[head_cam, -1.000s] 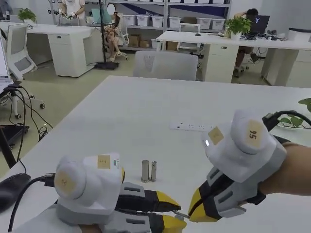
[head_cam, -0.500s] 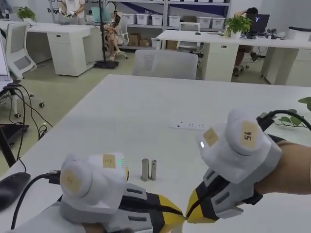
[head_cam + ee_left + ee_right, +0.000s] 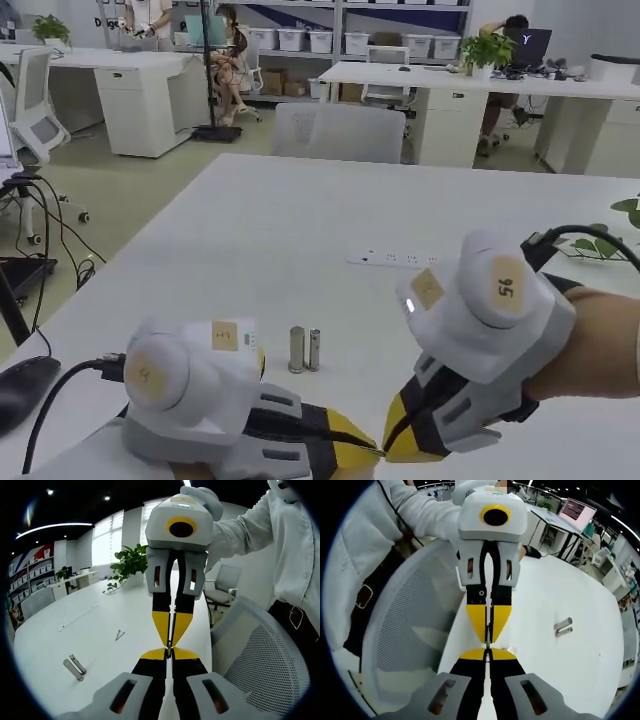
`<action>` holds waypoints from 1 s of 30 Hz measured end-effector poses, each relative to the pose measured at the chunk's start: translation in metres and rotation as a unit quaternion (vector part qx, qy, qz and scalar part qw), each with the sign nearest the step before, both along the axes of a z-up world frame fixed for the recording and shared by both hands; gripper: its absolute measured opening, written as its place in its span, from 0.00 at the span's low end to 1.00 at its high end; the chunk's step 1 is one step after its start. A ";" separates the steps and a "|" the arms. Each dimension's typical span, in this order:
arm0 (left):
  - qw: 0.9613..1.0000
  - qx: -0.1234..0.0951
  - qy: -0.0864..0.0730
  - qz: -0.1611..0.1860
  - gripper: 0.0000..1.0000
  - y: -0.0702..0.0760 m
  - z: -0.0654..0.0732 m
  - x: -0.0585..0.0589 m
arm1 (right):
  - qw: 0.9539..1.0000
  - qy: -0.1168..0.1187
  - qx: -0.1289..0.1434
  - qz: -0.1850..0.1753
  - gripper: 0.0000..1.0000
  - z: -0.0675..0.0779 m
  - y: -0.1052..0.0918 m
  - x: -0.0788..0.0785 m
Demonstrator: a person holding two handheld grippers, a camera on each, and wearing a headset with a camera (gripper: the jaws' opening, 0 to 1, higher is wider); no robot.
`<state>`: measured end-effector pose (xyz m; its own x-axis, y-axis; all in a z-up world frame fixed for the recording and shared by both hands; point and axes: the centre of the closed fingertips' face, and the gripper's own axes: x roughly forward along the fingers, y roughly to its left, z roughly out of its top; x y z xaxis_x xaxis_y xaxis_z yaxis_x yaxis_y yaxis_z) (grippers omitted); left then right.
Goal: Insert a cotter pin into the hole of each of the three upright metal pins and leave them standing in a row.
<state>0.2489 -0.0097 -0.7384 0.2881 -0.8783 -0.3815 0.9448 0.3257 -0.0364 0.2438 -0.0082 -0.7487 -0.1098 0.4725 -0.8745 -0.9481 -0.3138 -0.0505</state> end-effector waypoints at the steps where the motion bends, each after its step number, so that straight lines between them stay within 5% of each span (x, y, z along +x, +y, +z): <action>1: 1.000 0.000 0.001 0.000 0.00 0.000 0.000 0.000 | 1.000 0.000 0.000 0.000 0.02 0.000 0.000 0.000; 15: 1.000 -0.004 -0.002 0.001 0.00 0.000 0.003 -0.001 | 1.000 0.002 0.004 0.004 0.04 0.002 0.000 -0.001; 21: 1.000 -0.003 -0.001 -0.003 0.00 0.002 0.002 -0.003 | 1.000 0.001 0.003 -0.001 0.13 0.003 -0.002 0.003; 30: 1.000 -0.005 -0.002 -0.019 0.00 0.002 0.004 -0.008 | 0.996 0.084 0.019 -0.027 0.15 0.007 -0.013 0.002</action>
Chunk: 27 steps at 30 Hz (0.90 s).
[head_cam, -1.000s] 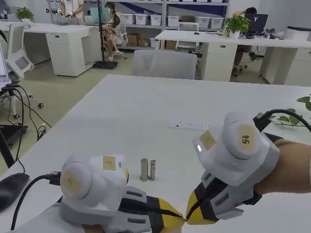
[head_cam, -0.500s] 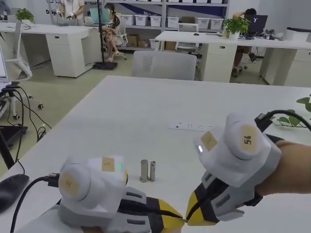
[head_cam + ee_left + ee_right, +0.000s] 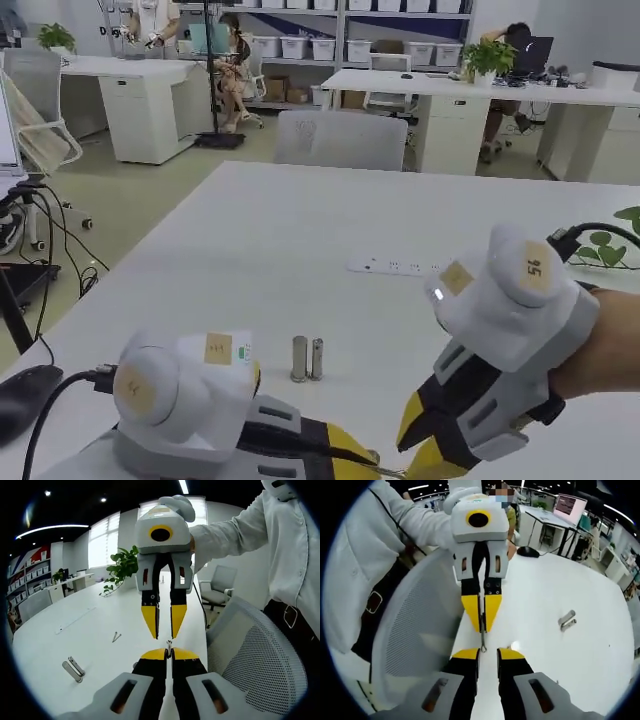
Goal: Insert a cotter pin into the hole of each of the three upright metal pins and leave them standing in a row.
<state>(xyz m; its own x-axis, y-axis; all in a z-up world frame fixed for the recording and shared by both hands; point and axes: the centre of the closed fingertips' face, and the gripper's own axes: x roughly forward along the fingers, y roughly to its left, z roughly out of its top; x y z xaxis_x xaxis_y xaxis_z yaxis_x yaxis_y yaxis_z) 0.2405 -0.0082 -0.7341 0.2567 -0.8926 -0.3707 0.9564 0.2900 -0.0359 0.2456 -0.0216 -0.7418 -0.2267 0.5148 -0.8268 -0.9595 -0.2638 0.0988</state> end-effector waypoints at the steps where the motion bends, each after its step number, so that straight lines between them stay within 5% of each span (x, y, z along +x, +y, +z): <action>1: 1.000 0.000 -0.001 -0.001 0.00 0.000 0.000 0.000 | 1.000 0.014 -0.002 0.000 0.15 0.000 -0.001 -0.003; 13: 1.000 -0.009 -0.003 -0.029 0.00 -0.003 0.007 -0.010 | 0.995 0.098 -0.005 0.033 0.14 -0.007 -0.004 -0.016; 15: 0.999 -0.009 -0.003 -0.035 0.00 -0.004 0.007 -0.012 | 0.990 0.131 -0.005 0.041 0.14 -0.005 -0.006 -0.024; 21: 0.998 -0.015 -0.007 -0.053 0.00 -0.007 0.011 -0.019 | 0.985 0.166 0.001 0.045 0.13 -0.002 -0.005 -0.028; 27: 0.998 -0.013 -0.012 -0.063 0.00 -0.009 0.013 -0.022 | 0.973 0.222 -0.010 0.055 0.13 0.002 -0.007 -0.039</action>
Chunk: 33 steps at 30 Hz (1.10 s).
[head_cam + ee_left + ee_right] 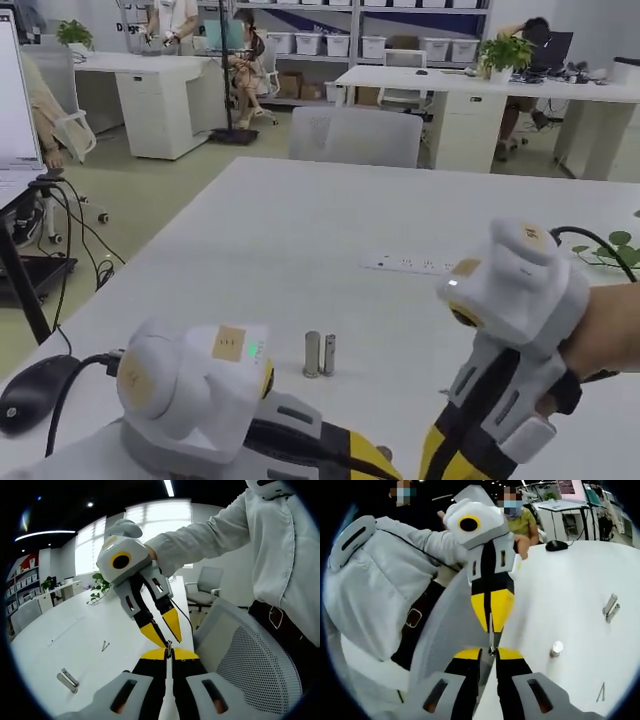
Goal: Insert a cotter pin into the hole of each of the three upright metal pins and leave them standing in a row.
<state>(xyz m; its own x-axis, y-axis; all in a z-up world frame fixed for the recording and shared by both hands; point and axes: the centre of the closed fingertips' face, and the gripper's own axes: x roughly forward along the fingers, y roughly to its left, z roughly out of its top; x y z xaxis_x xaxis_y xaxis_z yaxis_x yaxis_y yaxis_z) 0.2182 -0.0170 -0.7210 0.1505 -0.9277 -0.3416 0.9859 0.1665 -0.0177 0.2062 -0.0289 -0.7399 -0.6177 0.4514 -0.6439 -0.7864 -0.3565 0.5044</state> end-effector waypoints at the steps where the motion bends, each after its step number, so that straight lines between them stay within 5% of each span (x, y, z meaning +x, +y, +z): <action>1: 1.000 -0.001 -0.001 -0.002 0.00 0.000 0.001 -0.001 | 1.000 -0.002 -0.001 0.002 0.13 -0.001 0.000 0.000; 7: 1.000 0.003 -0.007 -0.014 0.00 -0.002 0.002 -0.005 | 1.000 0.022 -0.005 0.003 0.11 0.003 -0.001 -0.004; 15: 1.000 0.006 -0.009 -0.016 0.00 -0.004 0.002 -0.006 | 1.000 0.022 -0.013 -0.001 0.07 0.005 -0.004 -0.005; 21: 1.000 0.009 0.009 0.002 0.01 -0.001 -0.003 -0.001 | 0.999 -0.048 0.004 0.005 0.07 0.003 0.000 0.000; 26: 1.000 0.013 0.021 0.010 0.01 0.000 -0.006 0.001 | 0.997 -0.078 0.009 0.004 0.07 0.003 -0.001 0.001; 30: 0.999 0.024 0.033 0.019 0.00 0.000 -0.012 0.003 | 0.991 -0.131 0.015 0.012 0.06 0.001 0.000 0.008; 33: 0.999 0.024 0.024 0.021 0.00 0.001 -0.012 0.004 | 0.988 -0.156 0.017 0.017 0.06 0.000 0.001 0.008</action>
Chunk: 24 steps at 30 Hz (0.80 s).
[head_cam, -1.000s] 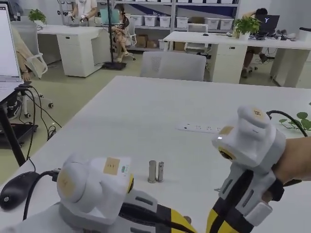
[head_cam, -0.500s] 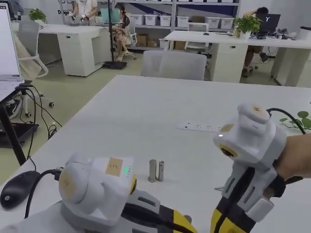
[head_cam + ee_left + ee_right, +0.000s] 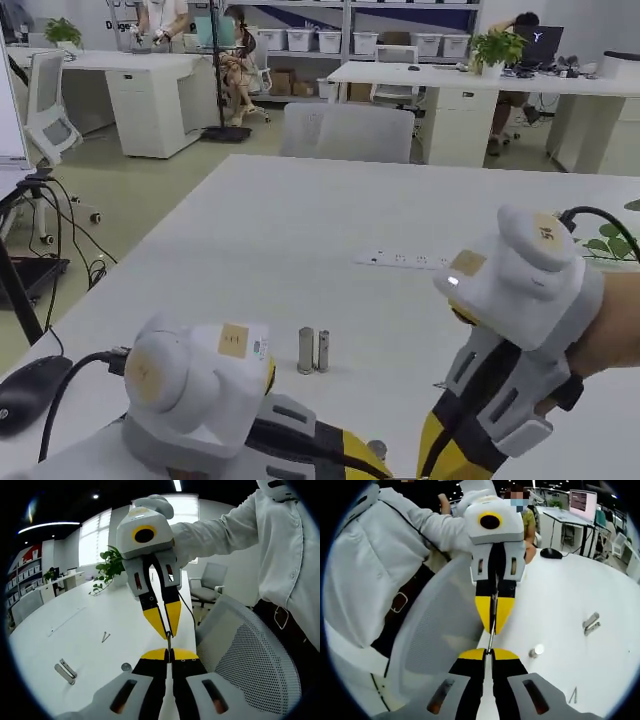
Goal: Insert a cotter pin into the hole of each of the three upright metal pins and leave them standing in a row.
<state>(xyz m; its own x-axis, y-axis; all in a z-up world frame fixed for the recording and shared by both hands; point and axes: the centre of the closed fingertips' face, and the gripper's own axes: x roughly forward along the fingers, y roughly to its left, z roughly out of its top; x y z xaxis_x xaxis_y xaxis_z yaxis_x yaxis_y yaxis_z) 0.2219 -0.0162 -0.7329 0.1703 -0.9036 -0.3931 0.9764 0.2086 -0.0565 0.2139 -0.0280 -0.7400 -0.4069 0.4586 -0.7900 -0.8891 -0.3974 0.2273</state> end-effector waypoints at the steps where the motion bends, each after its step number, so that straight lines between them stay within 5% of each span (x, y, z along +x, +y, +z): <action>1: 1.000 0.001 -0.002 0.001 0.00 0.000 0.000 0.000 | 1.000 -0.008 0.001 0.000 0.06 -0.001 0.000 0.001; 8: 1.000 0.002 -0.017 0.002 0.00 0.001 0.001 0.003 | 0.999 -0.029 0.012 0.000 0.06 0.000 0.004 0.004; 24: 1.000 0.005 -0.010 0.003 0.00 -0.001 -0.005 0.005 | 0.998 -0.059 0.010 -0.036 0.05 -0.006 0.004 0.008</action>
